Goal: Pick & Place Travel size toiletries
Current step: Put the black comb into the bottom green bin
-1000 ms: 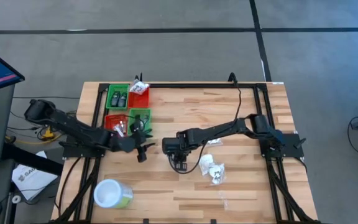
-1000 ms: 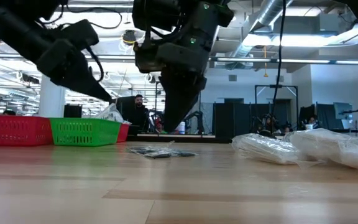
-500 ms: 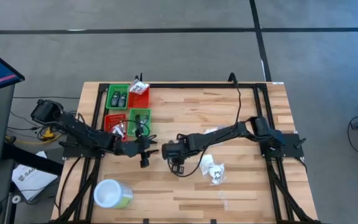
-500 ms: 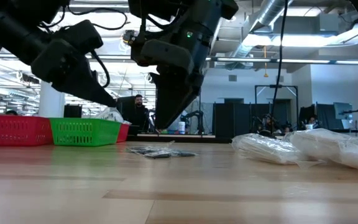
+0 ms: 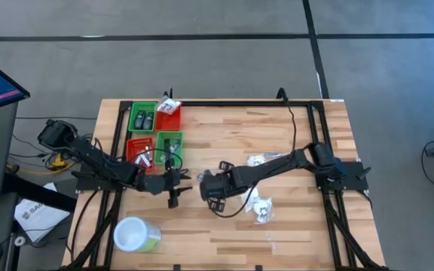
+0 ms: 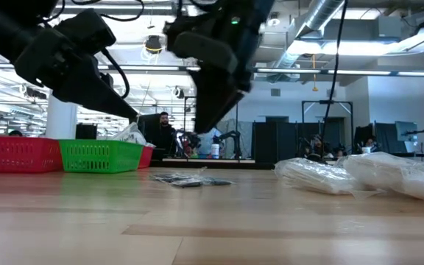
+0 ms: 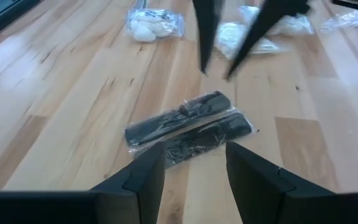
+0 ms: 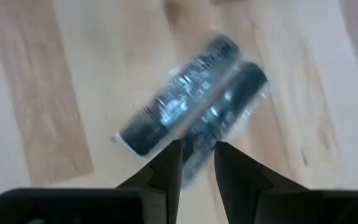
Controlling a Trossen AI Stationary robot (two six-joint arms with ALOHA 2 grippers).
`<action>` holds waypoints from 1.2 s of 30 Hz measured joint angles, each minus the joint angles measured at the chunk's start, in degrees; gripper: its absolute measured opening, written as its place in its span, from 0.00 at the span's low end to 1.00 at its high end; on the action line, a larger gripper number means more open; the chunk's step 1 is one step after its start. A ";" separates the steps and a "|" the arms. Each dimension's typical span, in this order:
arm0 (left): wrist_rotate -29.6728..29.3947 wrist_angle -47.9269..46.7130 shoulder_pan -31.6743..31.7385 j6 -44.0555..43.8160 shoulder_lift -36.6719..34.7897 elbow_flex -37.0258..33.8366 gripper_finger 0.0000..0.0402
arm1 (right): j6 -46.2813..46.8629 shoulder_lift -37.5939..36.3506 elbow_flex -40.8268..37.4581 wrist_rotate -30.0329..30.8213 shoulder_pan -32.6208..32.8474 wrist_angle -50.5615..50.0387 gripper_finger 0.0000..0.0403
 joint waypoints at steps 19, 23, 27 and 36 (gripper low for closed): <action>-0.08 1.68 1.43 1.66 0.02 0.00 0.40 | 12.49 -15.36 -33.28 2.91 1.35 34.59 0.19; -0.08 2.56 1.43 1.37 0.02 0.00 0.40 | 12.02 -13.45 -33.41 2.17 0.54 36.14 0.19; -0.08 3.39 1.43 1.58 0.02 0.00 0.40 | 11.18 -13.72 -33.19 3.50 0.60 35.70 0.19; -0.10 3.97 1.80 1.66 0.02 0.00 0.40 | 9.71 -11.66 -33.45 5.87 -0.70 36.31 0.19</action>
